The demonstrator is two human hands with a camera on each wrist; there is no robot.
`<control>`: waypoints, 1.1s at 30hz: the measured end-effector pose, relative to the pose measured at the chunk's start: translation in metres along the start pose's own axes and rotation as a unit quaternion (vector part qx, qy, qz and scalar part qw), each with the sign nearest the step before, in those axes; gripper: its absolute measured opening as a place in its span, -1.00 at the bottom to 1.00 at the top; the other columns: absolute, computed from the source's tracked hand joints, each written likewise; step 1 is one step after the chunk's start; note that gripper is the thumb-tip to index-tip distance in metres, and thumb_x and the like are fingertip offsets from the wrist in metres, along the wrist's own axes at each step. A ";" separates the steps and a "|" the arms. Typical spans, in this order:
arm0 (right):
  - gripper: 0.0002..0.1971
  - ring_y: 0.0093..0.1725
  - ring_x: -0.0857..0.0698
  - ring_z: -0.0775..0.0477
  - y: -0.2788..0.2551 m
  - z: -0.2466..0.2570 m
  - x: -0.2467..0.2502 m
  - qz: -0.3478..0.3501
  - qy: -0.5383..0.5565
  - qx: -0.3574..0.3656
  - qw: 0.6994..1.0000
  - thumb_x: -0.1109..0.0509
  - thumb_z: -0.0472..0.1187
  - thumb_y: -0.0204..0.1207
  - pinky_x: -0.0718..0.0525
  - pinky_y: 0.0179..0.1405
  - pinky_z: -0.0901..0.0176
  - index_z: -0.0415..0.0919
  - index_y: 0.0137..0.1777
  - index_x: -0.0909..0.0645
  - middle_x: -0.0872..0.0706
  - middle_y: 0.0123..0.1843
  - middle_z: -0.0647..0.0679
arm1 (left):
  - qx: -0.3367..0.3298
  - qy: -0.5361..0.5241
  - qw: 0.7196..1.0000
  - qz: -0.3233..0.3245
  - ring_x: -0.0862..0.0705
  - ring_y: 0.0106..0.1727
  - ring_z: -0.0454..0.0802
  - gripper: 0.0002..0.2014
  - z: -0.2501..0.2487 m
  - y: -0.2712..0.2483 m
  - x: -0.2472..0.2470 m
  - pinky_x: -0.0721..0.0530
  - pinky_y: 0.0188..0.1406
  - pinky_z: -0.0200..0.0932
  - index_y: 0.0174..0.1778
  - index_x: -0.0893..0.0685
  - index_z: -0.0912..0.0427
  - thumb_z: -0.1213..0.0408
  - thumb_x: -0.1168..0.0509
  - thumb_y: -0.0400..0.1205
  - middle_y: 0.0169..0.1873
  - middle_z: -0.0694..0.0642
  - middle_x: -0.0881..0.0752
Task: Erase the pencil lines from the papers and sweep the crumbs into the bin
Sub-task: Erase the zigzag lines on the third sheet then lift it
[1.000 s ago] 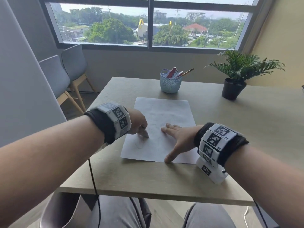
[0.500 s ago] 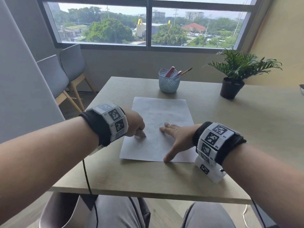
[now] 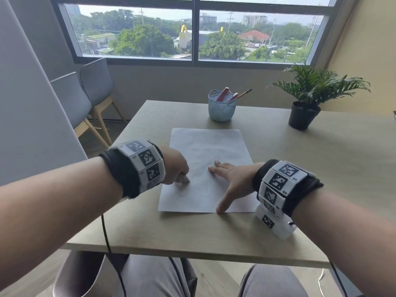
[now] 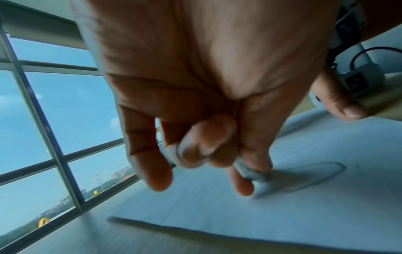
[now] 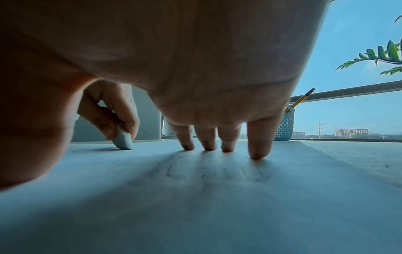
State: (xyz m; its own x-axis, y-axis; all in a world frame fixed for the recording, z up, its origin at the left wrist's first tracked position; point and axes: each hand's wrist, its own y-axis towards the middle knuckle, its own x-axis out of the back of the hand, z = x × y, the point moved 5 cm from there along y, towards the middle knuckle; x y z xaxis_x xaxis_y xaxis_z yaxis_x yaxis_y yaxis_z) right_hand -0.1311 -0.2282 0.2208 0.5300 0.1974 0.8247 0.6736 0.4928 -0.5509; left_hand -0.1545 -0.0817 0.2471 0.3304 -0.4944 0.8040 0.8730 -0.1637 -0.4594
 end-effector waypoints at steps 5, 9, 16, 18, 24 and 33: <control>0.20 0.69 0.20 0.12 -0.001 0.000 0.001 -0.002 -0.003 0.000 1.000 -0.56 0.26 0.27 0.10 0.68 -0.07 0.11 0.71 0.22 0.28 0.72 0.14 | 0.007 -0.038 0.999 -0.012 -0.53 -0.14 -0.01 -0.59 0.010 0.005 0.000 -0.53 -0.13 -0.11 0.11 -0.64 0.09 -0.15 -0.06 0.71 -0.20 -0.05 -0.56; 0.21 0.69 0.20 0.12 0.001 -0.002 0.000 0.001 0.004 -0.002 1.000 -0.57 0.27 0.24 0.10 0.68 -0.05 0.13 0.70 0.22 0.28 0.72 0.16 | -0.007 -0.026 1.000 -0.005 -0.49 -0.16 -0.03 -0.64 0.003 -0.001 -0.006 -0.40 -0.31 -0.21 0.16 -0.63 0.07 -0.07 -0.04 0.75 -0.19 -0.06 -0.53; 0.17 0.70 0.14 0.10 -0.003 -0.004 0.001 0.000 0.002 -0.007 1.000 -0.54 0.29 0.27 0.05 0.68 -0.06 0.14 0.71 0.18 0.24 0.72 0.17 | -0.010 -0.096 0.995 -0.025 -0.48 -0.16 -0.08 -0.62 0.004 -0.015 -0.007 -0.40 -0.19 -0.18 0.17 -0.66 0.01 -0.16 -0.13 0.69 -0.19 -0.10 -0.53; 0.11 0.70 0.01 0.06 -0.008 -0.009 0.004 -0.010 -0.019 -0.031 0.999 -0.48 0.35 0.29 -0.06 0.66 -0.05 0.12 0.71 0.10 0.17 0.73 0.17 | -0.011 -0.162 0.984 -0.073 -0.51 -0.18 -0.08 -0.58 0.008 -0.016 -0.004 -0.43 -0.19 -0.21 0.14 -0.69 0.03 -0.21 -0.16 0.64 -0.22 -0.11 -0.56; -0.22 0.51 -0.44 -0.06 -0.024 0.006 0.031 -0.143 0.005 0.022 0.989 -0.38 0.34 0.42 -0.37 0.50 0.07 0.03 0.59 -0.33 -0.37 0.61 -0.01 | -0.048 -0.357 0.921 -0.149 -0.65 -0.34 -0.17 -0.62 0.010 -0.017 0.015 -0.57 -0.25 -0.26 -0.12 -0.67 0.04 -0.23 -0.25 0.57 -0.40 -0.11 -0.71; -0.77 -0.34 -0.77 0.07 -0.013 0.023 0.034 -0.117 0.099 0.066 0.986 -0.40 0.01 0.58 -0.71 -0.09 0.12 -0.15 -0.08 -0.72 -0.84 -0.18 -0.01 | -0.030 -0.349 0.934 -0.075 -0.69 -0.03 -0.11 -0.66 0.008 -0.005 0.016 -0.57 -0.07 -0.25 0.14 -0.59 0.04 0.03 -0.46 0.52 0.11 -0.03 -0.73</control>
State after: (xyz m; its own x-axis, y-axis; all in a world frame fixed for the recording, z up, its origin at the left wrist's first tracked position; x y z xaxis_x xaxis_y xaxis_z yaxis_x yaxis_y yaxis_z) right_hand -0.1342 -0.2085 0.2591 0.4675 -0.0972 0.8786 0.7229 0.6141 -0.3167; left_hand -0.1504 -0.0821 0.2650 0.3781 0.2111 0.9014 0.9132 -0.2445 -0.3259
